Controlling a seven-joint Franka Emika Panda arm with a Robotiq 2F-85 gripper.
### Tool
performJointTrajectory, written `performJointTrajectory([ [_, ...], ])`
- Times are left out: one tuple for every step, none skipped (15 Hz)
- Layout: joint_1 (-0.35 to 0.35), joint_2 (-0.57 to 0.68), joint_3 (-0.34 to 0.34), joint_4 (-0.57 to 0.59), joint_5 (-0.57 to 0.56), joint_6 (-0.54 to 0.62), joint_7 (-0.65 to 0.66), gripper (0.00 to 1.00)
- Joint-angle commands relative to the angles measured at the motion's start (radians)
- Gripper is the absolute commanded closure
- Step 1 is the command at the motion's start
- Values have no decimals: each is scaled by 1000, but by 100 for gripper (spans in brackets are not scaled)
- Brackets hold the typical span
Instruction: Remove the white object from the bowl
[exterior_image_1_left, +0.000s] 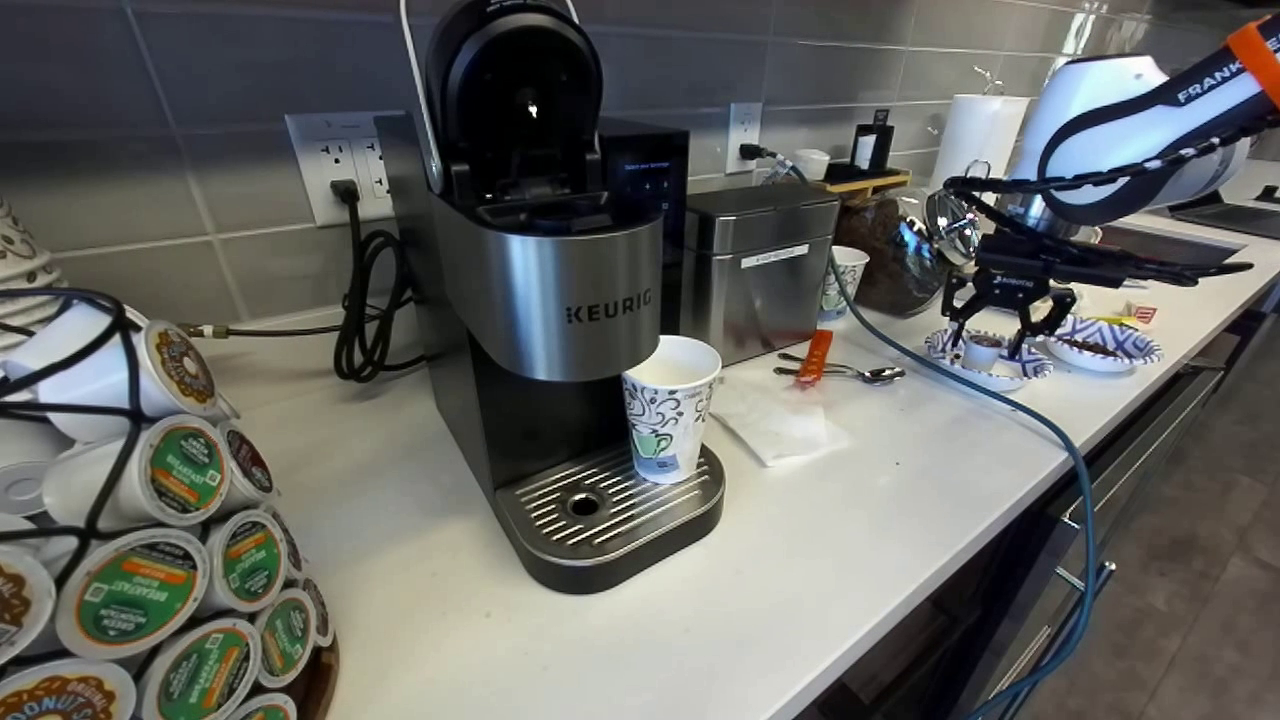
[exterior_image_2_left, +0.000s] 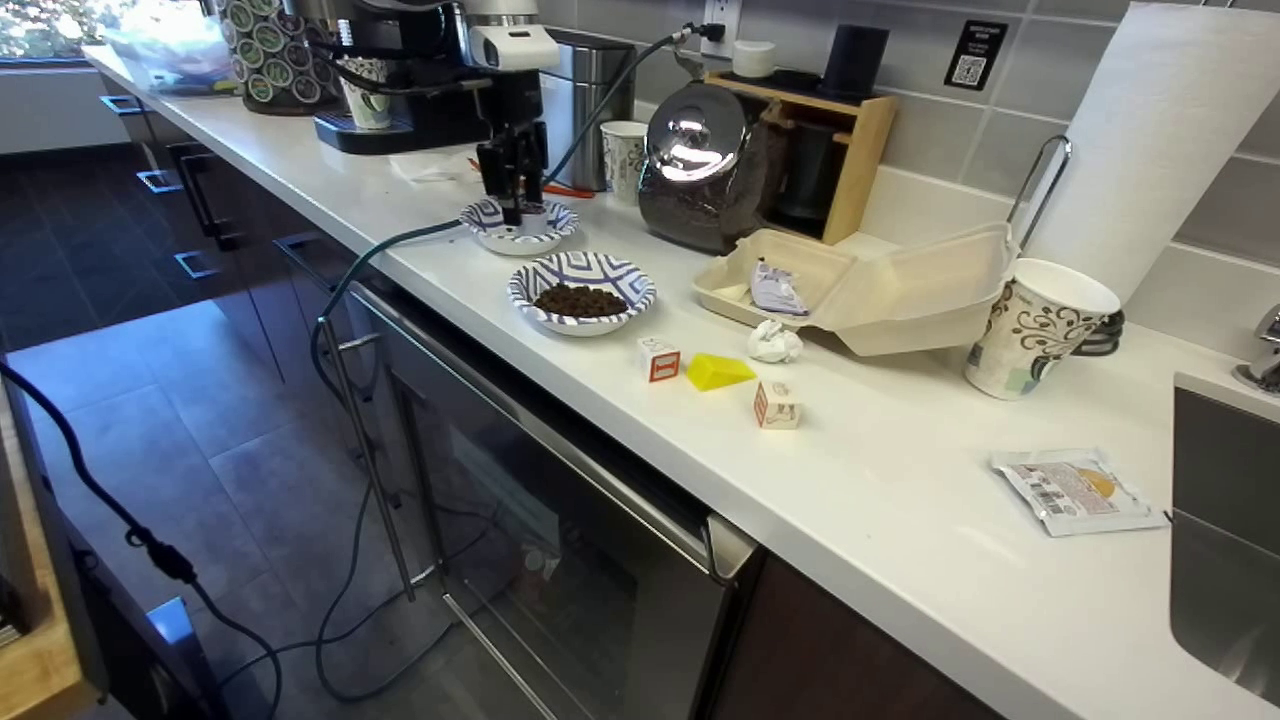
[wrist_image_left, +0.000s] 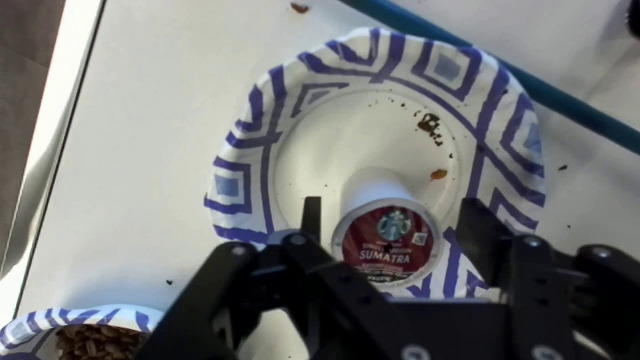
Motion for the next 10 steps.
performJointTrajectory([
  [4, 22, -10, 19, -4, 12, 42, 59],
  [5, 23, -12, 21, -7, 13, 47, 61],
  [5, 23, -13, 23, -8, 13, 50, 59],
  [5, 21, -15, 22, -11, 14, 51, 70],
  [6, 18, -16, 21, -14, 13, 53, 73],
  [5, 8, -14, 17, -10, 10, 47, 73],
  [4, -3, -10, 13, -6, 3, 38, 73],
  [-1, -29, -2, 6, 7, -10, 17, 73],
  [-8, -52, 9, -1, 26, -12, -5, 73],
  [-13, -80, 18, -10, 39, -22, -32, 73],
])
